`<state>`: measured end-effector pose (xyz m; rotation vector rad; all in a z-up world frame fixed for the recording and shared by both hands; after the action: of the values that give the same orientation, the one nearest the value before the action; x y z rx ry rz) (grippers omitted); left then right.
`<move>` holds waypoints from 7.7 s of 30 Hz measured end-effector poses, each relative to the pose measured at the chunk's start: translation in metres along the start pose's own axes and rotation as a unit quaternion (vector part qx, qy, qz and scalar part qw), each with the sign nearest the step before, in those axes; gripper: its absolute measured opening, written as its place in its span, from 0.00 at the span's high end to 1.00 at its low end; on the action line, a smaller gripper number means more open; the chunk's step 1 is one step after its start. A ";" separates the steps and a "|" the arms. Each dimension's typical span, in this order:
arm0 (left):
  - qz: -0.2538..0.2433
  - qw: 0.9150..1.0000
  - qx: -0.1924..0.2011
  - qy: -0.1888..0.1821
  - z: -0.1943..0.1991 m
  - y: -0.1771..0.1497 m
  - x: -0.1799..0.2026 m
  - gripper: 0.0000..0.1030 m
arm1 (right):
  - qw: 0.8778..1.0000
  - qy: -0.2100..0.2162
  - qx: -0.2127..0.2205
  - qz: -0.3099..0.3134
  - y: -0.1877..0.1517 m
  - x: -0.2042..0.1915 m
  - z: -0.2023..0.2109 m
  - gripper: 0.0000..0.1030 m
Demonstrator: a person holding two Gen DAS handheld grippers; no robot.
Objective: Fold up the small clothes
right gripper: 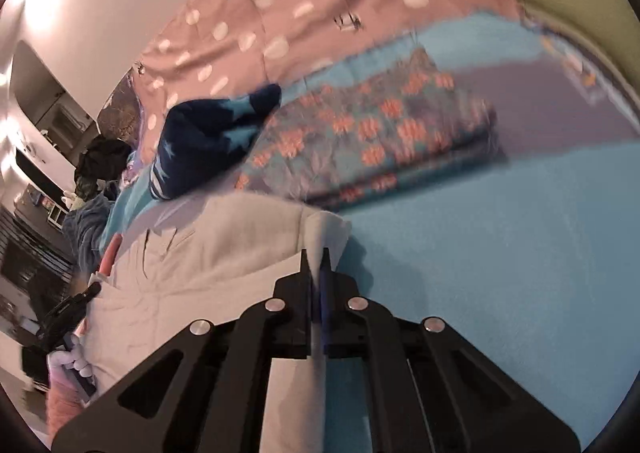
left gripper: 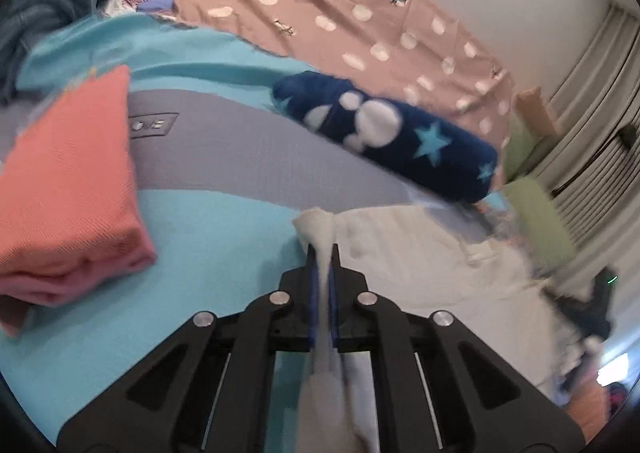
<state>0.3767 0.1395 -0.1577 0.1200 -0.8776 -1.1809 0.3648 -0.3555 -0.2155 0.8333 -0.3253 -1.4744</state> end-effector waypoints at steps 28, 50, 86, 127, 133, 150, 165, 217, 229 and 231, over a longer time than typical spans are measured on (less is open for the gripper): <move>-0.114 0.993 0.023 0.027 0.170 -0.133 -0.012 0.38 | 0.989 0.024 0.004 0.146 -0.166 -0.111 0.145 0.69; -0.093 0.990 -0.094 -0.051 0.271 -0.329 -0.058 0.40 | 0.995 0.095 0.014 -0.037 -0.371 -0.077 0.256 0.67; -0.042 0.947 0.106 -0.301 0.434 -0.252 0.022 1.00 | 0.925 0.282 0.246 -0.067 -0.267 -0.103 0.377 0.96; -0.014 0.960 0.039 -0.277 0.400 -0.279 0.015 0.98 | 0.936 0.298 0.186 -0.037 -0.306 -0.111 0.373 0.94; -0.024 0.965 0.048 -0.257 0.411 -0.278 0.017 0.98 | 0.937 0.276 0.213 -0.028 -0.296 -0.110 0.403 0.94; 0.037 0.972 0.028 -0.230 0.330 -0.199 0.017 0.98 | 0.945 0.249 0.193 -0.082 -0.205 -0.077 0.316 0.94; 0.024 0.979 0.031 -0.200 0.198 -0.026 0.066 0.97 | 0.967 0.178 0.173 -0.064 -0.014 -0.053 0.184 0.93; 0.057 0.991 -0.076 -0.089 0.186 -0.214 -0.023 0.40 | 0.979 0.170 -0.004 -0.113 -0.221 -0.059 0.149 0.48; 0.196 0.963 -0.053 -0.174 0.127 -0.175 -0.025 0.98 | 0.966 0.123 0.055 -0.221 -0.181 -0.044 0.118 0.98; 0.171 0.967 -0.035 -0.186 0.147 -0.171 -0.013 0.98 | 0.962 0.139 0.080 -0.218 -0.172 -0.047 0.138 0.98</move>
<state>0.1515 0.1309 -0.1529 -0.3107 -1.1320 -0.9183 0.1402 -0.3321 -0.2208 1.2891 -0.0468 -1.7221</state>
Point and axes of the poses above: each gripper's, at about its wrist camera, not at the fingertips, and z roughly against the way its jaws point, x to its right, y to its top, the point moved 8 cm from there along -z, roughly the way its jaws point, and after that the axes turned 13 degrees about z, right-handed, at the moved point
